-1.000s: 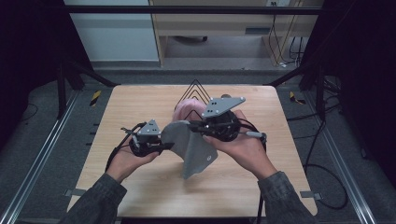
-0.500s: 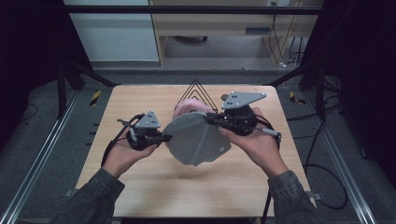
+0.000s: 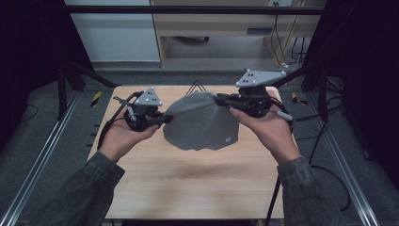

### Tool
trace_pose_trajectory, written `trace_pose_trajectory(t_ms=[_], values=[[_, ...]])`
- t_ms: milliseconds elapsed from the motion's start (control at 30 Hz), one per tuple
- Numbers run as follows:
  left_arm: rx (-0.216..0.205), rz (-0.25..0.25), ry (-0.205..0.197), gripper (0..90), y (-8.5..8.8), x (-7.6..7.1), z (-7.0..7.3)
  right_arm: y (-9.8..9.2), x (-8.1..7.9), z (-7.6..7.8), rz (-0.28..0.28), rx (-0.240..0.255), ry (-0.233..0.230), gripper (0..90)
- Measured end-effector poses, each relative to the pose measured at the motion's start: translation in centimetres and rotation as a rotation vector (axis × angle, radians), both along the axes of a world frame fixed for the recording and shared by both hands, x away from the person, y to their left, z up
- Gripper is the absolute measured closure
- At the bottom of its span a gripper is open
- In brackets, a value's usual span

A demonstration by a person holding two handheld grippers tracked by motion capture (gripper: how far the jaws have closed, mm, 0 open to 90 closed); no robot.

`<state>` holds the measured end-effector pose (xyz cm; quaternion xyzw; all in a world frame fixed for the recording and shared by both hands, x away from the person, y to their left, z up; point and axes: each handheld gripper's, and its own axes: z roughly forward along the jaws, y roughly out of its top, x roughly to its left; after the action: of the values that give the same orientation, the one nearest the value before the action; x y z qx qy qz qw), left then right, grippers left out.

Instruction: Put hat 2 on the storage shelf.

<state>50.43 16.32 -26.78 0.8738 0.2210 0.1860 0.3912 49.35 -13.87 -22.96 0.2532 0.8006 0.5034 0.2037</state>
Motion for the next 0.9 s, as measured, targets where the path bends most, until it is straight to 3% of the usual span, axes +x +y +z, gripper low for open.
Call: trace_pose_trajectory(t_ms=[367, 500, 733, 900], values=[[-0.04, 0.018, -0.047, 86.6, -0.3, 2.5, 4.5, -0.5, 3.1, 3.5, -0.031, 0.026, -0.033, 86.3], [-0.064, 0.021, -0.054, 86.7, -0.5, 3.4, 5.4, -0.5, 4.8, 4.5, -0.045, 0.039, -0.04, 86.3], [-0.068, 0.027, -0.081, 86.7, -1.1, 4.6, 7.0, -1.0, 7.1, 5.8, -0.063, 0.062, -0.054, 86.4], [-0.073, 0.052, -0.111, 86.7, -1.8, 6.2, 7.5, -1.2, 8.8, 5.7, -0.082, 0.077, -0.056, 86.4]])
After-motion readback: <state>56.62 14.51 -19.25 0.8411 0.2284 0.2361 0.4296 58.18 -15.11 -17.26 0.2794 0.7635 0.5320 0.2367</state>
